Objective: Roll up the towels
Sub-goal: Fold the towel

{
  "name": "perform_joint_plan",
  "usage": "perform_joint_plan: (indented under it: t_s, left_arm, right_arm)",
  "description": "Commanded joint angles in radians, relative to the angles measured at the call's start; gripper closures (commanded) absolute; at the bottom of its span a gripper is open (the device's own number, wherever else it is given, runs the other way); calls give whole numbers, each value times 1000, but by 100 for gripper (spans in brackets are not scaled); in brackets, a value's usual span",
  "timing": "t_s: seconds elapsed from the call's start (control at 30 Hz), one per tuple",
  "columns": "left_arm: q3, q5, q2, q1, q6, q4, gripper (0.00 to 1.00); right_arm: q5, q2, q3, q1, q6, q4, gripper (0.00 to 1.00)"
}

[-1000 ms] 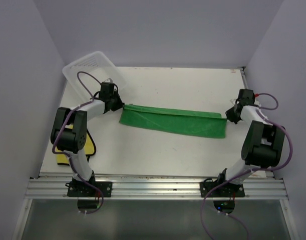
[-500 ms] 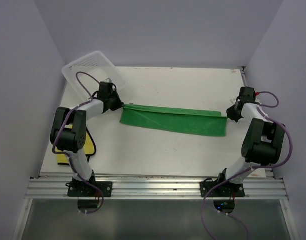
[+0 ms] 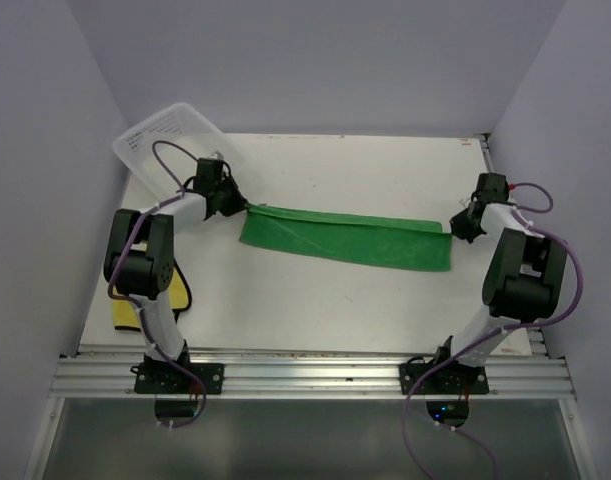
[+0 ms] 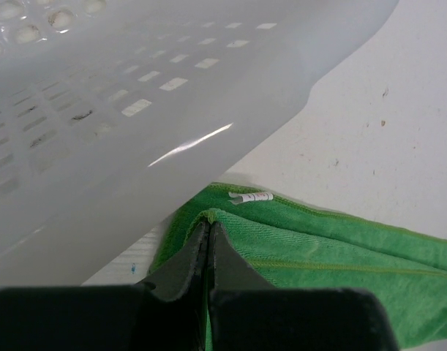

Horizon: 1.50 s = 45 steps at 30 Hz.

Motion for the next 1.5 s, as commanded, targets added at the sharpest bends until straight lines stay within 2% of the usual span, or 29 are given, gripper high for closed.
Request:
perform_joint_plan:
  t_s: [0.0, 0.17, 0.23, 0.27, 0.37, 0.5, 0.83, 0.97, 1.0, 1.13, 1.17, 1.27, 1.47]
  left_arm:
    - [31, 3, 25, 25, -26, 0, 100]
    - [41, -9, 24, 25, -26, -14, 100]
    - [44, -9, 30, 25, -26, -15, 100]
    - [44, -9, 31, 25, -26, -12, 100]
    - [49, 0, 42, 25, -26, -8, 100]
    - [49, 8, 45, 25, -26, -1, 100]
    - [66, 14, 53, 25, -27, 0, 100]
    - [72, 26, 64, 25, -41, 8, 100]
    - [72, 29, 64, 25, -44, 8, 96]
    - [75, 36, 61, 25, -49, 9, 95]
    - [77, 34, 56, 25, -49, 8, 90]
    - [75, 32, 47, 25, -47, 3, 84]
    - [64, 32, 41, 25, -46, -4, 78]
  right_arm:
    - [-15, 17, 48, -6, 13, 30, 99]
    - [-24, 40, 72, -6, 21, 25, 98]
    - [-18, 50, 80, -6, 23, 21, 89]
    - [-19, 54, 83, -6, 21, 21, 79]
    - [-16, 66, 103, -7, 13, 7, 59]
    - [-22, 56, 117, -6, -5, 2, 50]
    - [-97, -82, 60, 19, -65, -2, 48]
    - [-102, -124, 34, 108, -105, 4, 50]
    - [-97, -137, 28, 129, -118, 5, 50]
    - [-108, -136, 6, 212, -122, 19, 50]
    - [-108, -131, 3, 220, -122, 19, 50]
    - [-134, -127, -15, 243, -132, 32, 49]
    - [-142, -110, -26, 307, -145, 44, 49]
